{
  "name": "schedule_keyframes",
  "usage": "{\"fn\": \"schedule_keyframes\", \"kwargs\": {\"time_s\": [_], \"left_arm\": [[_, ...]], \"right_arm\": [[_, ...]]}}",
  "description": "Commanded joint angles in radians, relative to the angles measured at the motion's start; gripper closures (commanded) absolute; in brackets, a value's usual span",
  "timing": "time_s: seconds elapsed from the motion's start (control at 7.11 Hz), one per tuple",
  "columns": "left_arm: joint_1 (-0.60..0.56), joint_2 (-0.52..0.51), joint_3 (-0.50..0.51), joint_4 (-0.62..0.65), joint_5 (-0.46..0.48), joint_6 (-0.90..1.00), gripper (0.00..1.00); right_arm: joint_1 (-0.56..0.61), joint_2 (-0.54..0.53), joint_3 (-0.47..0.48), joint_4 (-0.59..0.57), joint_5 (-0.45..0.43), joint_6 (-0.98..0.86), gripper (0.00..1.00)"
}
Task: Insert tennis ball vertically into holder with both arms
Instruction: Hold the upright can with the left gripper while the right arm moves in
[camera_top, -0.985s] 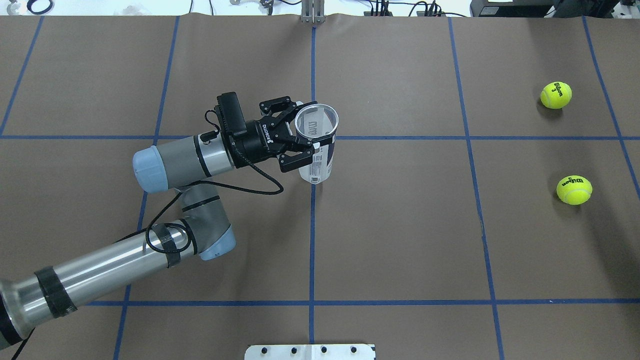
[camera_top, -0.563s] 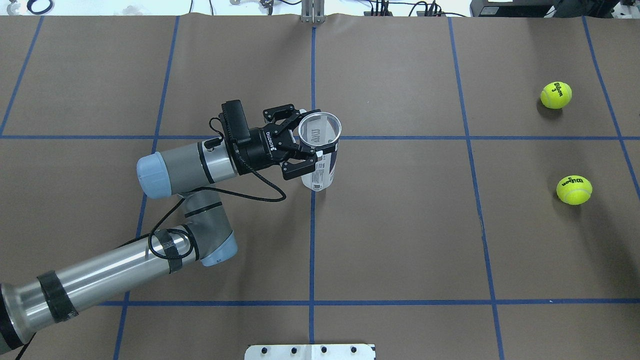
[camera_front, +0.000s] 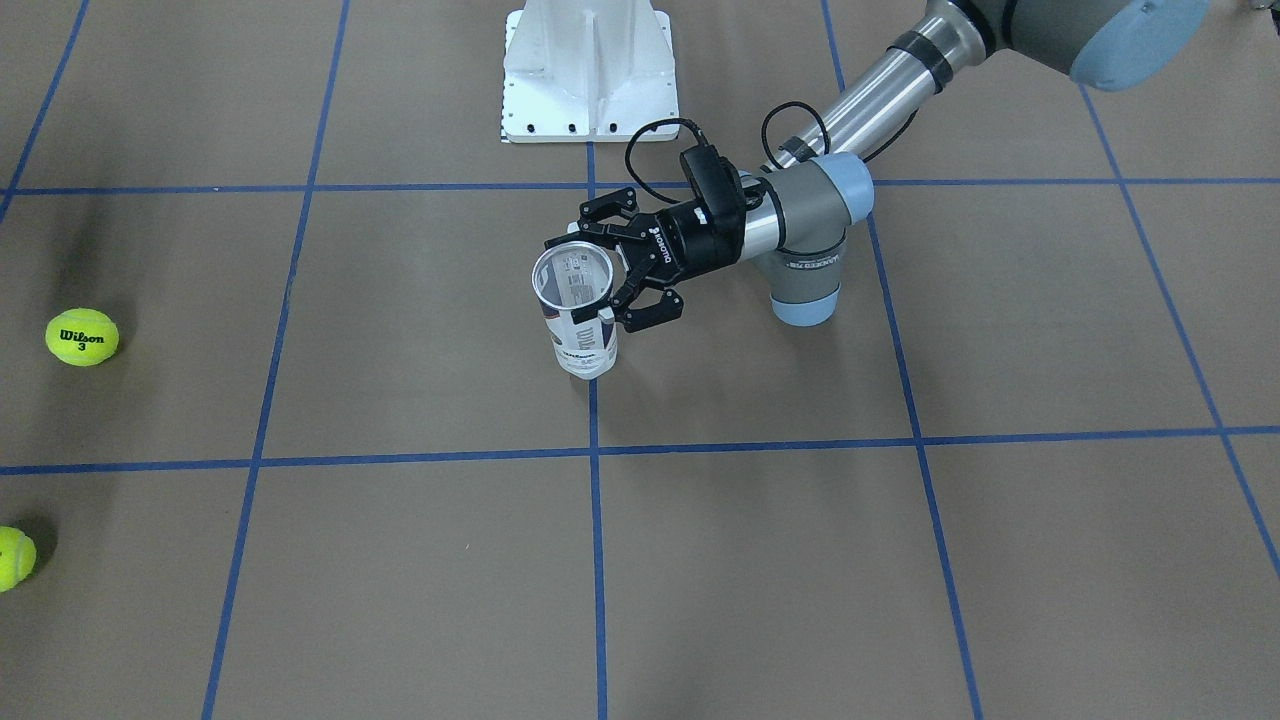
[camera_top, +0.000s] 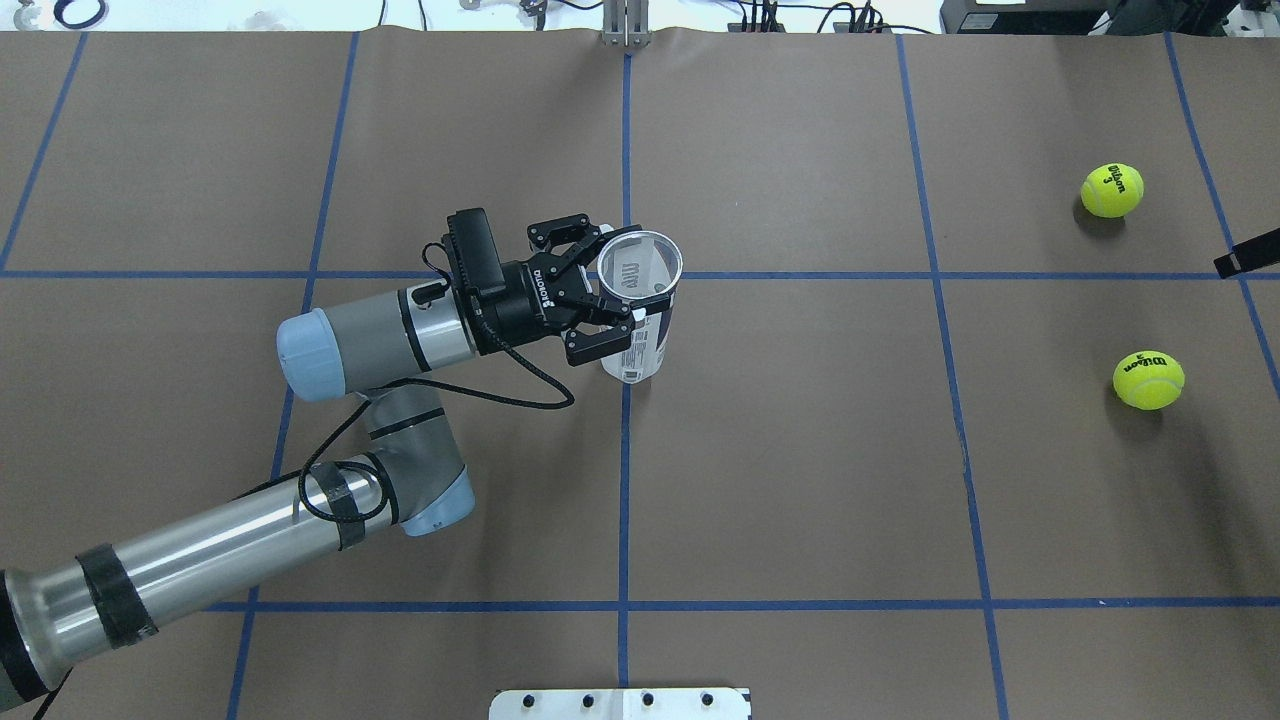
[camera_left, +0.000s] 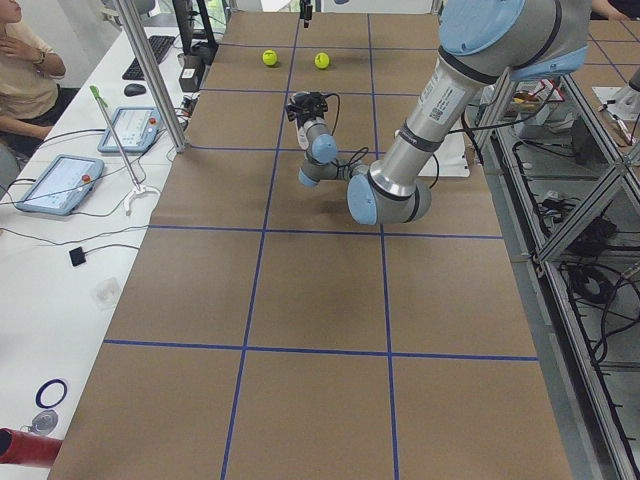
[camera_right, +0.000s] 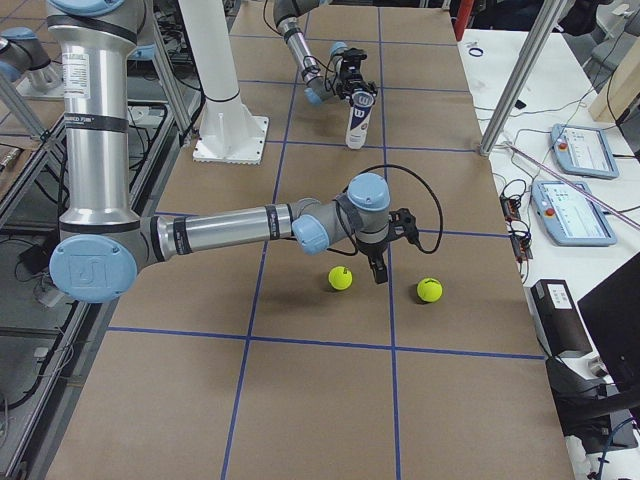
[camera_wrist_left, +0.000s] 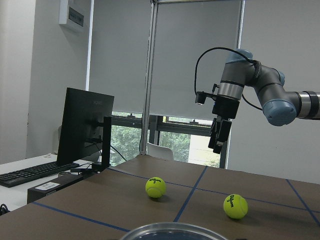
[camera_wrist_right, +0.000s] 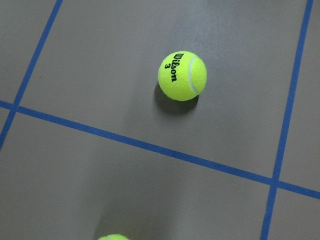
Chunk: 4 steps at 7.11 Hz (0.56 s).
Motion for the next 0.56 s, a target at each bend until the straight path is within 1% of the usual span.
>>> {"fn": "schedule_keyframes", "kwargs": {"time_s": [0.0, 0.14, 0.28, 0.42], "left_arm": [[-0.002, 0.001, 0.001, -0.002, 0.0, 0.004, 0.19], [0.0, 0.002, 0.001, -0.002, 0.0, 0.015, 0.19], [-0.002, 0.002, 0.002, -0.002, 0.0, 0.02, 0.19], [-0.002, 0.002, 0.002, -0.002, 0.0, 0.02, 0.19]], "right_arm": [[-0.034, -0.011, 0.022, -0.003, -0.003, 0.004, 0.01], [-0.054, -0.013, 0.022, -0.003, 0.002, 0.034, 0.01], [-0.093, -0.013, 0.034, 0.0, 0.0, 0.132, 0.01], [-0.125, -0.024, 0.039, 0.052, -0.006, 0.216, 0.01]]}}
